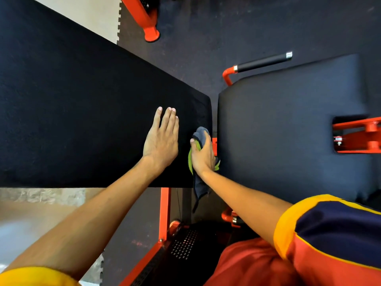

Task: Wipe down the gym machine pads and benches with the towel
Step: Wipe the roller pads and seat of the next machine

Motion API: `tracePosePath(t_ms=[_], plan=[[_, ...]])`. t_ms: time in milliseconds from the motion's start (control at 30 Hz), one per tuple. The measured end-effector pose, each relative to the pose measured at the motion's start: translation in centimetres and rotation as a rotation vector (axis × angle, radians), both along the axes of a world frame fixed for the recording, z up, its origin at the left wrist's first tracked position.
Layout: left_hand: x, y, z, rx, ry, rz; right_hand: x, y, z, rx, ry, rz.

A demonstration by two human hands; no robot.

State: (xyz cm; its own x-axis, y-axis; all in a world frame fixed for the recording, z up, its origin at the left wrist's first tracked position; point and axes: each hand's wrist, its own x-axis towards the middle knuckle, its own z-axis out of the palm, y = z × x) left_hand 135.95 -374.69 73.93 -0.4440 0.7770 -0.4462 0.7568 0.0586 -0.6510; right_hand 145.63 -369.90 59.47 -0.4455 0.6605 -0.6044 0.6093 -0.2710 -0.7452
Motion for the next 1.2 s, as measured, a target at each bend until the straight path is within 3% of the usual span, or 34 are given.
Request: tracePosePath(t_ms=[167,267,467,633,833,1000,1100,1200], plan=[[-0.2,0.1,-0.5,-0.003,-0.006,-0.015,4.6,-3.1,0.1,0.081,0.205,0.192],[-0.3,0.4,-1.0,0.018,-0.023,0.010,5.0,-2.5,-1.9,0.015,0.080,0.172],[-0.4,0.9,-1.0,0.054,-0.067,0.090,-2.5,4.3,-3.8,-0.223,-0.181,-0.088],[-0.5,1.3,-1.0,0.076,-0.074,0.141,-6.3,7.0,-0.1,-0.084,-0.074,0.034],[-0.8,1.9,-1.3,0.072,-0.086,0.145,0.2,1.3,0.7,0.078,0.221,0.151],[-1.5,3.0,-1.7,0.085,-0.107,0.163,-1.5,4.3,-3.9,-0.083,-0.126,0.084],[-2.5,4.2,-1.7,0.102,-0.099,0.188,-6.0,8.6,-3.4,-0.126,-0.092,0.004],[-3.8,5.4,-1.6,0.140,-0.086,0.203,-8.6,9.9,-1.0,-0.050,-0.035,0.066]])
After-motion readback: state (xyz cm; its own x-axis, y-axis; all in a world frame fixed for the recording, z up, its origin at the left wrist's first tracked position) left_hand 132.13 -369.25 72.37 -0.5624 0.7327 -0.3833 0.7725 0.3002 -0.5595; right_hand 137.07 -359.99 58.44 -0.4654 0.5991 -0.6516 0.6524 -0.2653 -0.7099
